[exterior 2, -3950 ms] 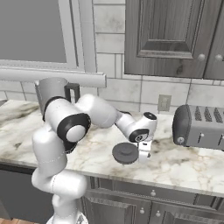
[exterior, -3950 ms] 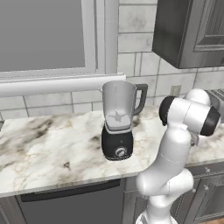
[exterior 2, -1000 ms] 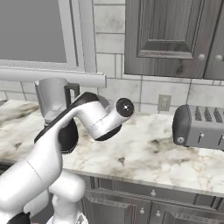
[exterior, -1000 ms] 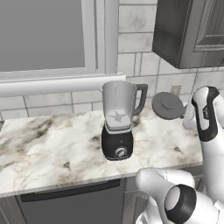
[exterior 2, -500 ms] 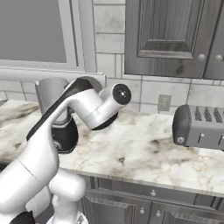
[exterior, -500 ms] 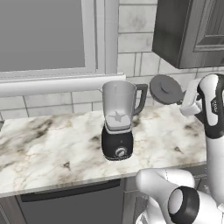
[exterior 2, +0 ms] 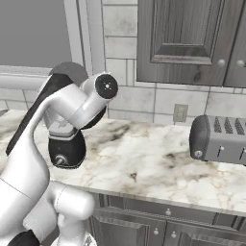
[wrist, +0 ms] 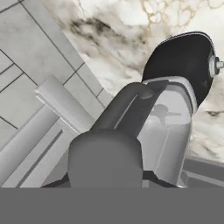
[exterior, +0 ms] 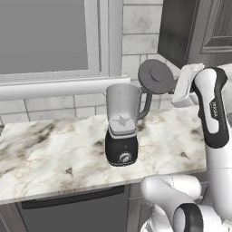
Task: Close the lid blender by securely placing the lid on top.
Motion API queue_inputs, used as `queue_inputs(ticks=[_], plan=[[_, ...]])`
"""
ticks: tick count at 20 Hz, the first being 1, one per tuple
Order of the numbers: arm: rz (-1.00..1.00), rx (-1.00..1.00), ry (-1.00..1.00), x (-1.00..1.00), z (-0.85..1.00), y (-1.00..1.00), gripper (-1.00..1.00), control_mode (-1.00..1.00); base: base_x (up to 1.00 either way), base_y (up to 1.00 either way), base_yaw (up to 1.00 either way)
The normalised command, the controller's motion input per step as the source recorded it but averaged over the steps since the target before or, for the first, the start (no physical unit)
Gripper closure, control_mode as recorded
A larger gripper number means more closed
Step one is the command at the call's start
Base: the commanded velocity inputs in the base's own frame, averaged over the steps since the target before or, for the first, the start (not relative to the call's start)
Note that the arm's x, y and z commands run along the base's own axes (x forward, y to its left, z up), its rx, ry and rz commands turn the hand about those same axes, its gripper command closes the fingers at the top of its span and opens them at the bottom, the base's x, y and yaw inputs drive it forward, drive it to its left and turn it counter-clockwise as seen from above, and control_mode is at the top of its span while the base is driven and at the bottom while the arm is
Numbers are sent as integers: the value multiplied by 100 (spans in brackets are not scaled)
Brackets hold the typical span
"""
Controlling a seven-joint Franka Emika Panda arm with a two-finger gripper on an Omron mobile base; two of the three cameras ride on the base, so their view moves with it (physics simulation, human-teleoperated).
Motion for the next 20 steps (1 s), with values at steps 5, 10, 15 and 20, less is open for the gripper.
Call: queue_inputs(ticks=[5, 10, 15, 20], plan=[[2, -9, -1, 0, 40, 50, 100, -100, 0, 0, 0], [1, -11, 9, 33, 4, 8, 100, -100, 0, 0, 0], [0, -16, 24, 59, 0, 4, 100, -100, 0, 0, 0], [2, -15, 21, 28, 3, 32, 100, -100, 0, 0, 0]])
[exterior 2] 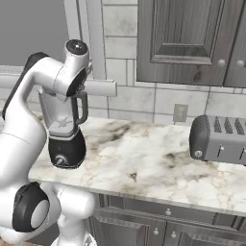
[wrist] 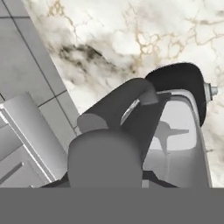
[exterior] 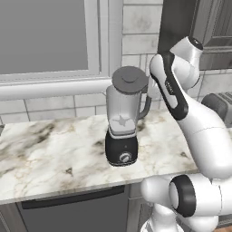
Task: Close the lid blender by securely placing the lid on top.
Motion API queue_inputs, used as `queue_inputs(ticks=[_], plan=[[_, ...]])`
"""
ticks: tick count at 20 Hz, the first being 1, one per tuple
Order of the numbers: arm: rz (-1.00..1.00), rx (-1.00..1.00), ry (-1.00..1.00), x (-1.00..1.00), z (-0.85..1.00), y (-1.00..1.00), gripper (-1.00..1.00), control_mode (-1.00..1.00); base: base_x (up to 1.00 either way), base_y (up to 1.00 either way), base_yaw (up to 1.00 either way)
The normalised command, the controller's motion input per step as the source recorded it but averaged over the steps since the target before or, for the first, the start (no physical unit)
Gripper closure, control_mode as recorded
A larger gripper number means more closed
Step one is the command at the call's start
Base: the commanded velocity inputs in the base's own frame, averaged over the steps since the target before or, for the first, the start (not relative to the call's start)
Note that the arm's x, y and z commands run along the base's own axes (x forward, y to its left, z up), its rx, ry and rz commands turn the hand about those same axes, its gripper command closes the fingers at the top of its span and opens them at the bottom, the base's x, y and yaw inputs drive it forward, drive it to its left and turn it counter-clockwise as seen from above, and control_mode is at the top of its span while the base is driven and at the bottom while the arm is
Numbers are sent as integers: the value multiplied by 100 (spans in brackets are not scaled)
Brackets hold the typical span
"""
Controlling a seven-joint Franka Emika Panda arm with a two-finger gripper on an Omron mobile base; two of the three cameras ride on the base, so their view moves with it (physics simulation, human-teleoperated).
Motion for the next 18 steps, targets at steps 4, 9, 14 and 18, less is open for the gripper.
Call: queue_inputs(ticks=[4, 9, 14, 18], plan=[[11, -11, 24, 36, -4, 27, 100, -100, 0, 0, 0], [11, -4, 16, 37, -5, 25, 100, -100, 0, 0, 0], [5, 0, 5, 27, -1, 23, 100, -100, 0, 0, 0], [2, 0, -3, -14, 0, 30, 100, -100, 0, 0, 0]])
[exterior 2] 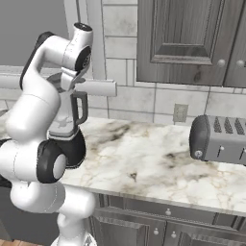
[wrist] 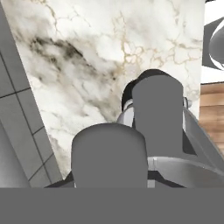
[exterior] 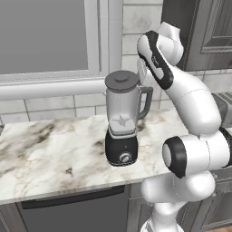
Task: Close the lid blender by securely placing the lid on top.
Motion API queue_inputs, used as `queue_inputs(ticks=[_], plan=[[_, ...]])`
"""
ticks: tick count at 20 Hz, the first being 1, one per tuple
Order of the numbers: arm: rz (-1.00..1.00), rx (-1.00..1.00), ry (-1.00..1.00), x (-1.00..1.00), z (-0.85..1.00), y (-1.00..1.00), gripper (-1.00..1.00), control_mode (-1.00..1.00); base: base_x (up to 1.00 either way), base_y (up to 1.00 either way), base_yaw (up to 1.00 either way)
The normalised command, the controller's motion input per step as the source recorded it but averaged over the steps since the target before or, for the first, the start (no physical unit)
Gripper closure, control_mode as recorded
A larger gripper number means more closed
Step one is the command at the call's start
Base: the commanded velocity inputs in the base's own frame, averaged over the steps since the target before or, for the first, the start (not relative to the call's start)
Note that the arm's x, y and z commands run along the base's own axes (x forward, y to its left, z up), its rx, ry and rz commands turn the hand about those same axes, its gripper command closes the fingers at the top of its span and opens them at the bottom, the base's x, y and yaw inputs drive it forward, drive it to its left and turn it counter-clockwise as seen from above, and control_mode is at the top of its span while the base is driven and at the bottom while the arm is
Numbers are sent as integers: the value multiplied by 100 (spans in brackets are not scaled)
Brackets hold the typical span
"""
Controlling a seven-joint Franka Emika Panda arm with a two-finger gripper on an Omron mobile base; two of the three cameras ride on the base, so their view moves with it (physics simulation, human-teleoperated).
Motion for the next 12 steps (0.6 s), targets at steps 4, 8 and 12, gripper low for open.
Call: queue_inputs(ticks=[4, 8, 12], plan=[[0, 0, -9, -38, 0, 41, 100, -100, 0, 0, 0], [2, 0, -8, -8, 0, 16, 100, -100, 0, 0, 0], [6, 0, 0, 1, -4, 0, 100, -100, 0, 0, 0]])
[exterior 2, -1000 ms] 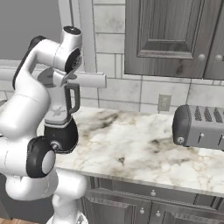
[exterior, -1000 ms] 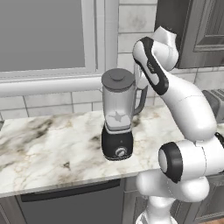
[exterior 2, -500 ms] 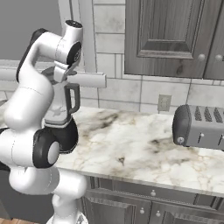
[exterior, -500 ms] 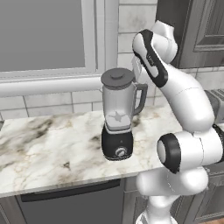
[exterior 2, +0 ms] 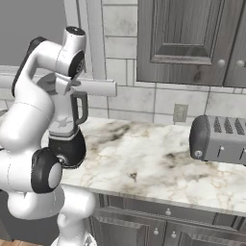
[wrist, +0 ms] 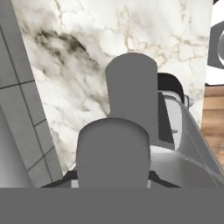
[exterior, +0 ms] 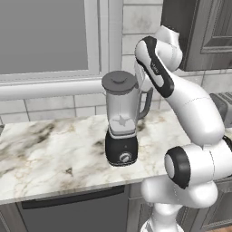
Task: Close the lid blender by securely placing the lid on top.
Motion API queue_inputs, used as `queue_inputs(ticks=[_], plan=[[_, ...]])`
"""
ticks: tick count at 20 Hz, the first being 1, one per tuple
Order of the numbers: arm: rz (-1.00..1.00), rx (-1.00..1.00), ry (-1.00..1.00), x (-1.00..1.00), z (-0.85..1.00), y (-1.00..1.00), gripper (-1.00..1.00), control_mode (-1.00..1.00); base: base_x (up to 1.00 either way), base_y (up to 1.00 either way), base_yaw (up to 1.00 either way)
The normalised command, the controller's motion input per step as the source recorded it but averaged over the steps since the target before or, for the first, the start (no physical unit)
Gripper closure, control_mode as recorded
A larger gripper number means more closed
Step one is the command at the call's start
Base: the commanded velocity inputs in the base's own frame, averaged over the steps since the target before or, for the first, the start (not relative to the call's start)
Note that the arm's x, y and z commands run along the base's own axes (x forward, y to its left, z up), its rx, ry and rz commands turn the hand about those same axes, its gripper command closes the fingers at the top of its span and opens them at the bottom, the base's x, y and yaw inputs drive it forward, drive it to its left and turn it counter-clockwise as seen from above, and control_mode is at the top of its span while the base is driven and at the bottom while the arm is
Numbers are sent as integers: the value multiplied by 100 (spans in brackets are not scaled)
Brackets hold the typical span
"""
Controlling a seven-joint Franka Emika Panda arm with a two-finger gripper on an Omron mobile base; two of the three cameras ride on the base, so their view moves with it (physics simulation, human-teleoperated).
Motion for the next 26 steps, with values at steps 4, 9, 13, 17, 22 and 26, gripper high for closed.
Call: queue_inputs(ticks=[4, 9, 13, 17, 22, 26], plan=[[12, 0, 0, 2, -1, -7, 100, -100, 0, 0, 0], [18, 0, 2, -8, 0, -10, 100, -100, 0, 0, 0], [12, 0, 6, -17, 0, 0, 100, -100, 0, 0, 0], [13, 0, 10, -24, 0, 0, 100, -100, 0, 0, 0], [4, 0, 13, -24, 4, 5, 100, -100, 0, 0, 0], [0, 0, 16, -10, 0, 1, 100, -100, 0, 0, 0]])
